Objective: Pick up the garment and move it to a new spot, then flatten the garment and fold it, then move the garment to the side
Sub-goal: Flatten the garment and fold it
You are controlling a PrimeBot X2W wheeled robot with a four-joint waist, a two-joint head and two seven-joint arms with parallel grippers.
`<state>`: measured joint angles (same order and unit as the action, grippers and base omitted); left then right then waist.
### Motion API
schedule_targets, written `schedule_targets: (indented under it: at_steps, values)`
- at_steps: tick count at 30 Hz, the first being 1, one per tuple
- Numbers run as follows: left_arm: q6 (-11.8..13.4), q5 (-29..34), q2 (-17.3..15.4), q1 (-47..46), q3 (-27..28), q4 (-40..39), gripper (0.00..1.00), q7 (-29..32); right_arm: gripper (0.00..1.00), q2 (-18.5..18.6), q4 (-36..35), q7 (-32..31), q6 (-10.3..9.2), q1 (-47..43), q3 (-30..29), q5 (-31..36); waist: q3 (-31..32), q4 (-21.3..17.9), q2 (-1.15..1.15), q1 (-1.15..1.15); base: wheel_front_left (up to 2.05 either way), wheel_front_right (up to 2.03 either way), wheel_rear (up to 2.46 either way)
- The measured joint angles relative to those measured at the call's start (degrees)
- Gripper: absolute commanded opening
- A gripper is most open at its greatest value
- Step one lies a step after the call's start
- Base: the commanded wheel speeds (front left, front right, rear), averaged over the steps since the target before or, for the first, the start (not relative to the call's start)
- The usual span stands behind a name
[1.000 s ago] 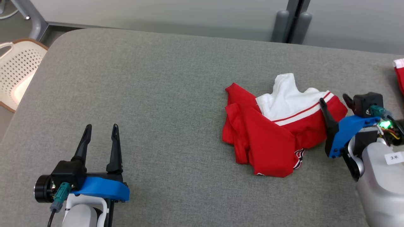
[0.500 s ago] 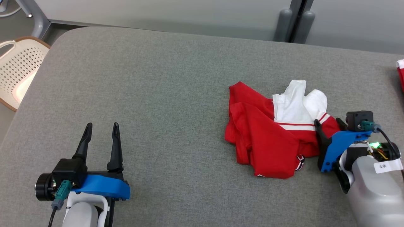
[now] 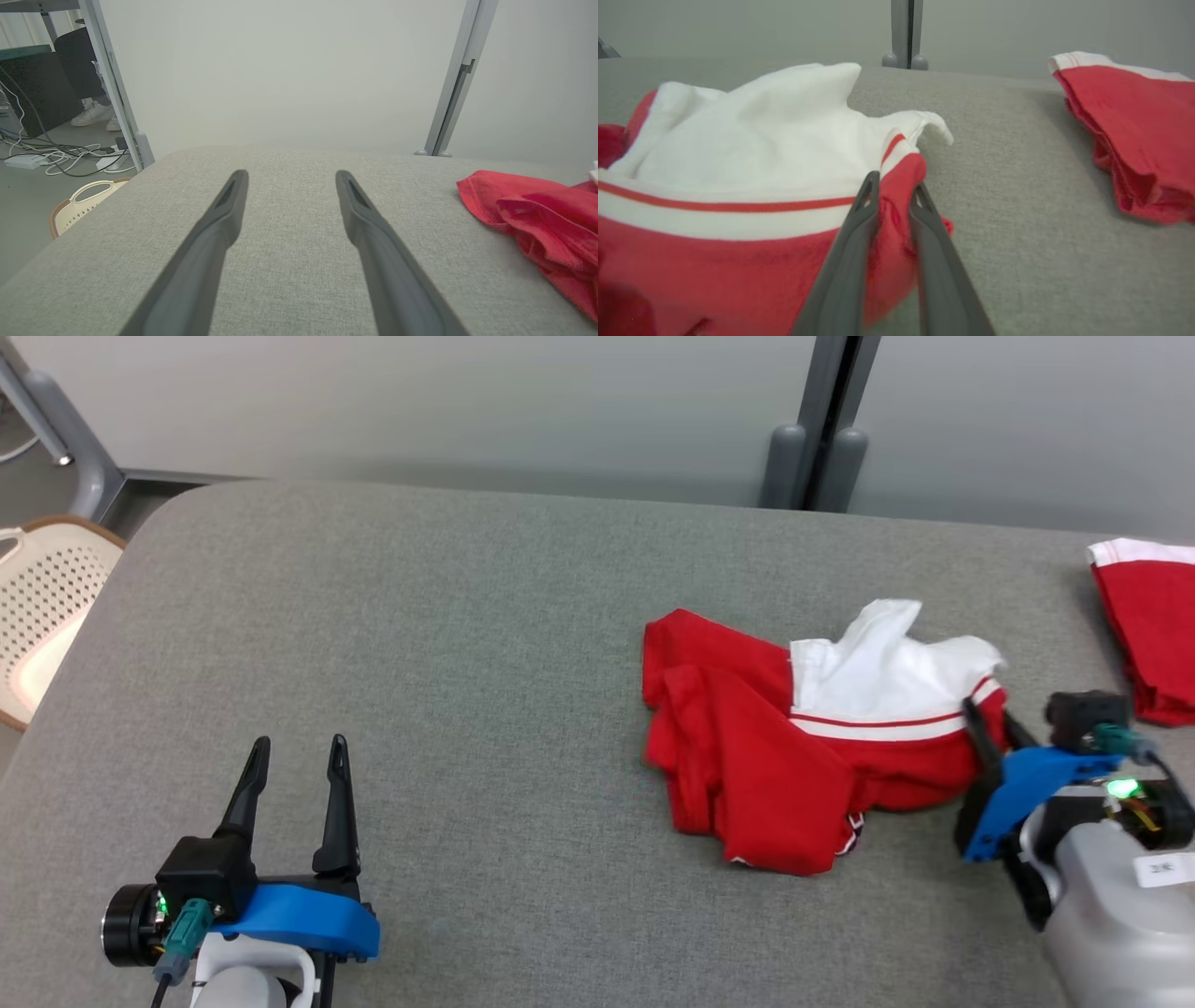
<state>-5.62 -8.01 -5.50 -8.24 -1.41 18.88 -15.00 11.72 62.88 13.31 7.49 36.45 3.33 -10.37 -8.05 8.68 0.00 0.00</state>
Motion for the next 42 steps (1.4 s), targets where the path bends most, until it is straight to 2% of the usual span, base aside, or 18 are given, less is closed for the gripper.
schedule_targets:
  at_steps: [8, 10, 11, 15, 20, 24, 28, 35, 41, 42]
  values:
    - [-0.01, 0.52, 0.20, 1.42, 0.69, -0.66, 1.00, 0.01, 0.00, 6.60, -7.11, 1.47, 0.00, -0.76, -2.33, -2.43, 2.80, -1.30, 0.00, 0.00, 0.00, 0.00, 0.00]
    - [-0.01, 0.53, 0.23, 1.47, 0.78, -0.80, 1.00, 0.01, 0.00, 7.12, -8.55, 1.52, -0.01, -0.75, -2.66, -2.47, 3.04, -1.38, 0.00, 0.00, 0.00, 0.00, 0.00]
    - [-0.01, 0.54, 0.26, 1.68, 0.98, -1.07, 1.00, 0.00, 0.00, 7.38, -11.69, 1.65, -0.01, -0.74, -2.91, -2.34, 3.51, -1.51, 0.00, 0.00, 0.00, 0.00, 0.00]
    - [0.02, 0.63, 0.49, 2.42, 1.15, -1.30, 1.00, 0.01, 0.00, 6.30, -18.47, 1.66, -0.01, -0.66, -1.66, -1.64, 4.49, -1.47, 0.00, 0.00, 0.00, 0.00, 0.00]
    - [0.03, 0.59, 0.87, 2.88, 1.24, -1.69, 1.00, 0.01, 0.00, 2.60, -25.87, -0.24, -0.01, -0.52, 2.56, -0.75, 5.27, -0.31, 0.00, 0.00, 0.00, 0.00, 0.00]
    - [0.01, 0.54, 1.09, 2.86, 1.18, -1.75, 1.00, 0.00, 0.00, -0.55, -29.86, -2.76, -0.01, -0.44, 8.01, -0.27, 5.34, 1.29, 0.00, 0.00, 0.00, 0.00, 0.00]
    - [-0.01, 0.45, 1.31, 2.87, 1.19, -1.75, 1.00, 0.00, 0.00, -3.64, -30.78, -4.31, -0.01, -0.64, 15.72, -0.81, 5.20, 2.95, 0.00, 0.00, 0.00, 0.00, 0.00]
    - [-0.05, 0.29, 1.59, 2.98, 1.32, -1.66, 1.00, 0.01, 0.00, -7.76, -27.65, -4.42, -0.01, -2.08, 30.09, -3.37, 4.66, 4.94, 0.00, 0.00, 0.00, 0.00, 0.00]
    - [-0.24, 0.10, 1.79, 2.99, 1.35, -1.35, 1.00, 0.01, 0.00, -8.68, -24.93, -2.80, -0.01, -3.92, 42.19, -8.86, 4.37, 5.38, 0.00, 0.00, 0.00, 0.00, 0.00]
    - [-0.24, 0.10, 1.86, 2.99, 1.38, -1.30, 1.00, 0.01, 0.16, -8.71, -25.28, -2.54, -0.01, -4.39, 43.84, -10.38, 4.33, 5.34, 0.00, 0.00, 0.00, 0.00, 0.00]
